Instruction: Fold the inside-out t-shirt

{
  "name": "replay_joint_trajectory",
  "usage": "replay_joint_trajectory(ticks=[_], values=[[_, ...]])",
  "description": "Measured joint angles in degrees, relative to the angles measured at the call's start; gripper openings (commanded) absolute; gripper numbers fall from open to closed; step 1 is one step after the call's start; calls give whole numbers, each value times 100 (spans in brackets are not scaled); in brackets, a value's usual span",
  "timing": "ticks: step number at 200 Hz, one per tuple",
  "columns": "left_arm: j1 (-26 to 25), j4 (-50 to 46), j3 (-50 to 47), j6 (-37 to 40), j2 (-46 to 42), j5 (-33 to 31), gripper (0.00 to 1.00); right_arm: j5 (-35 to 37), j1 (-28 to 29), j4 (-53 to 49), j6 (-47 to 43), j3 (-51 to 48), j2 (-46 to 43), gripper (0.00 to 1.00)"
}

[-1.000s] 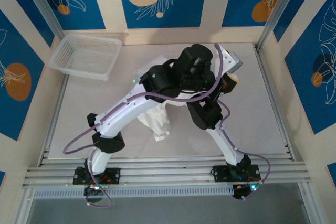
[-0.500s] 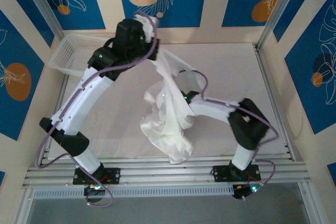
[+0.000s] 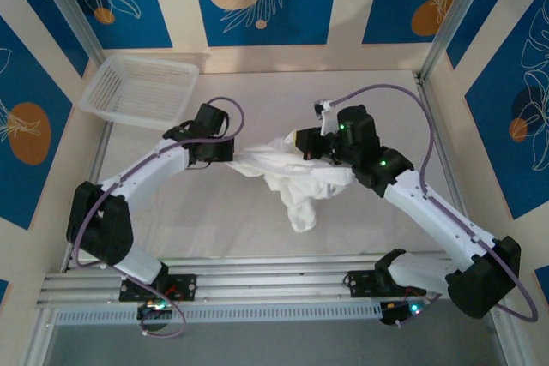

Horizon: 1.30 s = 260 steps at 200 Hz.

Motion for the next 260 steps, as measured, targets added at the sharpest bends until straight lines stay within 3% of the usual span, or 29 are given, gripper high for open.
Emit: replay_joint_trajectory(ticks=[19,32,65,86,101,108,113,117,123,126,169,210,213,234,260], values=[[13,94,42,74,-444,256,70,0,-74,186,122,13,-31,0],[15,214,162,166,-857,767,78,0,-101,260,184,37,-28,0],[-236,1049,498,245,-1504,2413,81,-2,-114,514,461,90,81,0],[-896,1493,647,310,-1235,3150,84,22,-109,542,682,238,278,0],[-1410,1567,769,378,-739,3257,85,44,-94,544,811,363,396,0],[-1565,1613,776,404,-518,3274,78,44,-90,549,850,409,426,0],[-1700,1657,754,415,-304,3307,65,44,-81,542,883,448,452,0],[-1762,1711,715,380,-197,3327,49,46,-81,529,903,490,466,0],[-1825,1814,629,422,-55,3344,11,103,-81,487,922,568,494,0],[-1845,1864,568,411,-2,3340,0,127,-81,446,977,614,507,0],[-1860,1869,-190,651,83,2697,0,326,-479,-299,1119,1604,649,0],[-1606,1574,-1283,896,-374,1091,0,-164,-2041,-737,1508,2361,557,0],[-1556,1611,-1362,896,-413,1049,2,-251,-2146,-774,1552,2365,542,0],[-1025,1897,-1810,881,-907,905,46,-881,-2566,-1075,1744,2354,483,0],[-662,1755,-2037,879,-1432,1185,70,-1738,-2564,-501,1810,2076,411,0]])
